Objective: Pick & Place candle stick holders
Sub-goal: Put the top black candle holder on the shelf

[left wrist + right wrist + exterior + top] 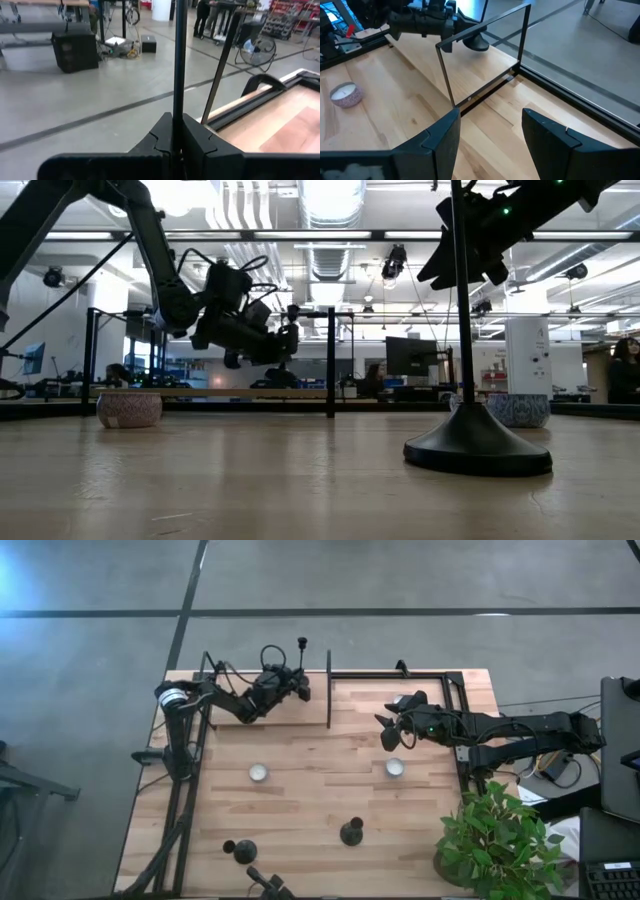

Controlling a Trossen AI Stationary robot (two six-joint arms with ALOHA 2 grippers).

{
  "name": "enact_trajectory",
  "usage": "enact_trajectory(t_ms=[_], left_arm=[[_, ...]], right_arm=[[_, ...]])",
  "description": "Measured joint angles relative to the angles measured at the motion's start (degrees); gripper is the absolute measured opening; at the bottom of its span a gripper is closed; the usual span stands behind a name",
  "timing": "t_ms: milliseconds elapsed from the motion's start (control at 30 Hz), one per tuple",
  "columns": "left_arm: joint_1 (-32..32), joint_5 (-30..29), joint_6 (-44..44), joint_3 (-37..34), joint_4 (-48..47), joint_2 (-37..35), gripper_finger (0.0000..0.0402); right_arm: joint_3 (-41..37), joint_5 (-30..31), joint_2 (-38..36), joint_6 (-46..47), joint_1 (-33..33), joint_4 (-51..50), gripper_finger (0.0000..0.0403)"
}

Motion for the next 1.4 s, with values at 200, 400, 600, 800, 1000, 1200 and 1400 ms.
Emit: enact_trajectory(t_ms=[200, 400, 600, 800, 1000, 1200, 1400], left_arm=[[0.1, 0.0, -1.6, -0.8, 0.3, 0.0, 0.002], [0.4, 0.0, -1.6, -0.6, 0.3, 0.0, 0.002], [0.8, 0.0, -2.0, -0.6, -1.1, 0.0, 0.002], [1.1, 0.9, -4.0, -0.3, -0.9, 1.1, 0.002], [1.1, 1.9, -7.7, 1.3, 3.3, 5.0, 0.002], [1.0, 2.7, -8.4, 1.2, 3.1, 4.8, 0.002], [0.3, 3.7, -6.8, 0.1, 2.3, 3.6, 0.002]], right_arm=[[0.0, 0.0, 0.0, 0.0, 0.0, 0.0, 0.0203], [0.0, 0.0, 0.0, 0.0, 0.0, 0.0, 0.0203], [0.0, 0.0, 0.0, 0.0, 0.0, 0.0, 0.0203], [0.0, 0.0, 0.0, 0.0, 0.0, 0.0, 0.0203], [0.0, 0.0, 0.0, 0.1, 0.0, 0.0, 0.0203], [0.0, 0.0, 0.0, 0.1, 0.0, 0.0, 0.0203], [0.0, 0.1, 0.0, -0.1, 0.0, 0.0, 0.0203]])
